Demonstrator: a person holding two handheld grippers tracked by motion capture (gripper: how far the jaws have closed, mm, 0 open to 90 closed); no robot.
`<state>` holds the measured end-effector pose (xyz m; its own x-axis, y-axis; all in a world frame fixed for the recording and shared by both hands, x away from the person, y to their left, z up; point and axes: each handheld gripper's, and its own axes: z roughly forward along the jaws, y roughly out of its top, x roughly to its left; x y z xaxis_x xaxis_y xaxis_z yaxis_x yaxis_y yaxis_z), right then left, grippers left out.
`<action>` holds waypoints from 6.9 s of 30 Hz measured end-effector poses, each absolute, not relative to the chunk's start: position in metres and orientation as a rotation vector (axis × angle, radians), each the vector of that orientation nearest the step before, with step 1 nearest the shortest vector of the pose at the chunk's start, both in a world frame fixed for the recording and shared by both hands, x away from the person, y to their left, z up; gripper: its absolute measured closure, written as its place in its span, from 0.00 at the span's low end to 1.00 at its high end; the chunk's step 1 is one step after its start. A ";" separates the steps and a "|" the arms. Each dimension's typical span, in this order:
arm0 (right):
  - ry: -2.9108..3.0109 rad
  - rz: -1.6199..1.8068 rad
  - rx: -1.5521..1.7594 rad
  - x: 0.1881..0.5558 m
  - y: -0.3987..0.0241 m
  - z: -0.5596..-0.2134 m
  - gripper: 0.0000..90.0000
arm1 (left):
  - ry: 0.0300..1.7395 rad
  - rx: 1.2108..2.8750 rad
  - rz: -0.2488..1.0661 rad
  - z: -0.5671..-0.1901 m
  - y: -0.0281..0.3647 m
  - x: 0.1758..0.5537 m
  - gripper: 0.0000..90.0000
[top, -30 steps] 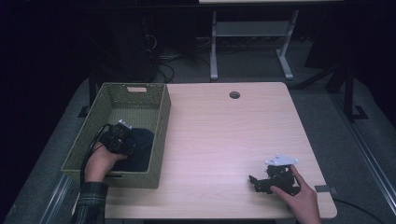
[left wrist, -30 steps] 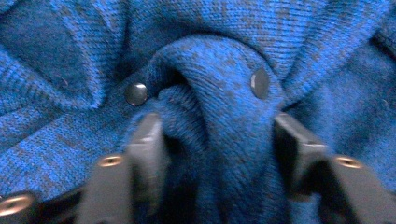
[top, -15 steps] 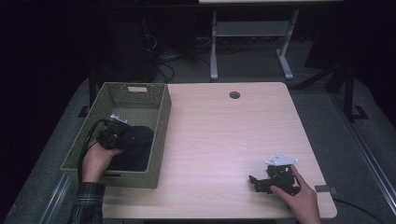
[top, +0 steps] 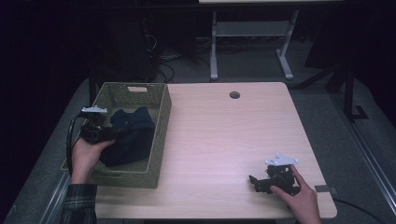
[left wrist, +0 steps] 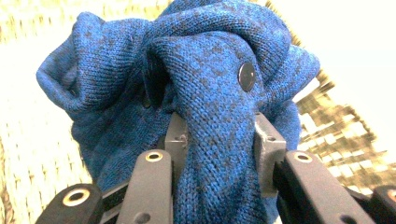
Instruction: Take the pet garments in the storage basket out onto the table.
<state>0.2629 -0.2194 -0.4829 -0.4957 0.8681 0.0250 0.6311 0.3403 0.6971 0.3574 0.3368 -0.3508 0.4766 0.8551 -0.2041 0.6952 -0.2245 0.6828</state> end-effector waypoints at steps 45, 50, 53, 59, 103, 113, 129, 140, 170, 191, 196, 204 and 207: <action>2.258 0.938 1.328 0.263 -0.219 -0.483 0.00 | 0.831 1.831 0.259 -0.260 0.267 0.340 0.73; 2.258 0.937 1.328 0.263 -0.219 -0.483 0.00 | 0.791 1.842 0.228 -0.260 0.252 0.342 0.73; 2.258 0.938 1.328 0.263 -0.219 -0.483 0.00 | 0.775 1.853 0.210 -0.262 0.244 0.344 0.73; 2.259 0.937 1.327 0.263 -0.219 -0.483 0.00 | 0.752 1.869 0.182 -0.266 0.228 0.348 0.73; 2.257 0.938 1.329 0.263 -0.219 -0.483 0.00 | 0.655 2.014 0.066 -0.319 0.104 0.376 0.73; 2.257 0.938 1.327 0.263 -0.219 -0.483 0.00 | 0.670 2.088 0.042 -0.354 0.074 0.384 0.73; 2.257 0.938 1.333 0.263 -0.219 -0.483 0.00 | 0.688 2.226 -0.020 -0.416 0.036 0.385 0.73; 2.258 0.938 1.333 0.263 -0.219 -0.483 0.00 | 0.682 2.341 -0.035 -0.450 0.018 0.384 0.72; 2.259 0.936 1.333 0.263 -0.219 -0.483 0.00 | 0.653 2.282 0.078 -0.410 0.046 0.377 0.20; 2.260 0.935 1.336 0.262 -0.219 -0.483 0.00 | 0.727 2.255 0.176 -0.410 0.084 0.342 0.18; 2.261 0.935 1.336 0.262 -0.219 -0.483 0.00 | 0.748 2.250 0.186 -0.416 0.092 0.330 0.17; 2.261 0.935 1.334 0.262 -0.219 -0.483 0.00 | 0.786 2.265 0.225 -0.431 0.105 0.312 0.17; 2.261 0.935 1.334 0.262 -0.219 -0.483 0.00 | 0.804 2.272 0.228 -0.436 0.108 0.306 0.17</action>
<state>0.2620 -0.2193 -0.4827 -0.4939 0.8690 0.0297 0.6362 0.3378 0.6936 0.3061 0.1079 -0.4364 0.7911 0.6083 -0.0644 0.4840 -0.5581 0.6740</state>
